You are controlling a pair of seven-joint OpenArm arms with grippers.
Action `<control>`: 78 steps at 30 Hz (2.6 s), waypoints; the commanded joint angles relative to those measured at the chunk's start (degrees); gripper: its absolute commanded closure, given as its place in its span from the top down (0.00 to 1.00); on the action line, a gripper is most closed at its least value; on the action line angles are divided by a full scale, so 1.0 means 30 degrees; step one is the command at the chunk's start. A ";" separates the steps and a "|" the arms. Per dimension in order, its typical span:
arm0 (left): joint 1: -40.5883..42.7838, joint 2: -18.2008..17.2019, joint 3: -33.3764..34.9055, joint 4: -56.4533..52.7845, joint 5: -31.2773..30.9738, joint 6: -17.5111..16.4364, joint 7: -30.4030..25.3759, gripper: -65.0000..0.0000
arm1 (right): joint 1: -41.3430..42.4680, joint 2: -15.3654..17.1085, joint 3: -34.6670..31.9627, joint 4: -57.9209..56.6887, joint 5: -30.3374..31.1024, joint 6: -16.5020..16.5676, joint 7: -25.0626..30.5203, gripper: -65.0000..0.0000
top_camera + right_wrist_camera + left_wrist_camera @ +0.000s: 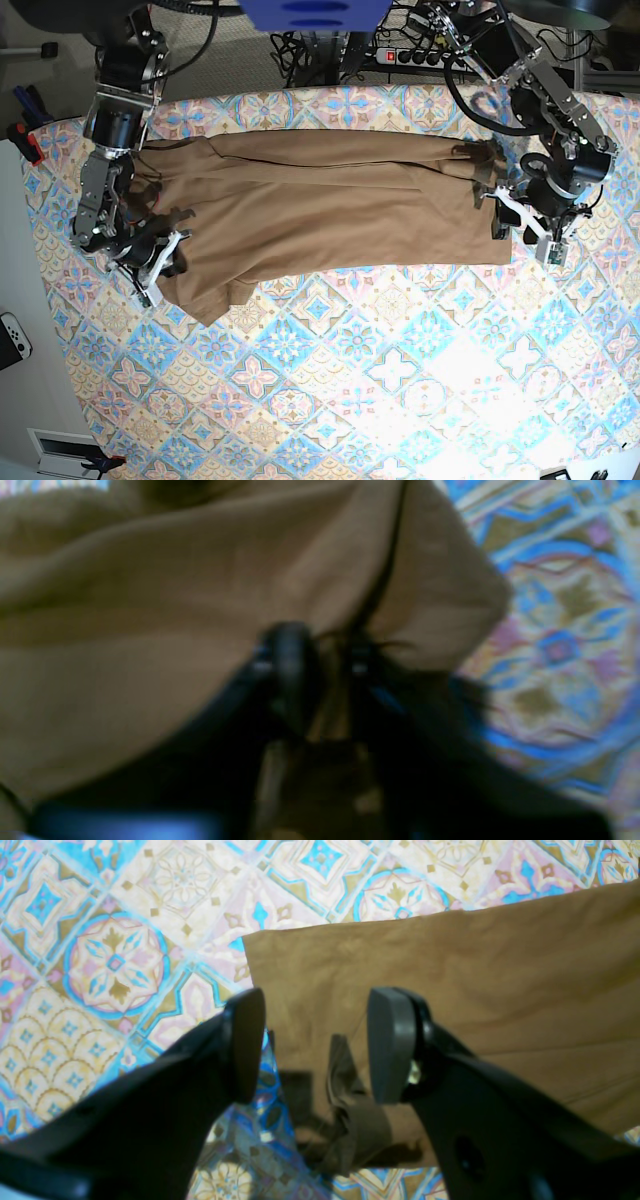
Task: Layout the t-shirt on the table in an organized manner, then fold the t-shirt properly
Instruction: 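Swing the right gripper down along the shirt side to its hem, then grasp the shirt hem corner with the right gripper, left gripper holding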
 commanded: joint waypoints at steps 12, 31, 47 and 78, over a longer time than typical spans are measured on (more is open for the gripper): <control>-0.0266 -0.0065 0.0015 0.0233 0.0933 -0.0033 -0.0386 0.49 | -0.4218 0.0248 0.0256 0.8452 0.0465 0.0041 -0.2246 0.00; -0.0148 -0.0065 0.0045 0.0233 0.0933 -0.0033 -0.0239 0.49 | -0.7852 -0.0865 0.2425 1.1587 0.0465 0.0041 -0.3184 0.12; 0.0115 -0.0065 0.0045 0.0233 0.0933 -0.0033 -0.0327 0.49 | -0.5214 -0.0895 0.4828 1.2964 0.0494 0.0041 -0.3740 0.30; 0.0115 -0.0182 -0.0072 0.0233 0.0933 -0.0033 -0.0357 0.49 | 0.2170 0.2329 0.0169 -0.3710 0.0465 0.0041 0.4025 0.29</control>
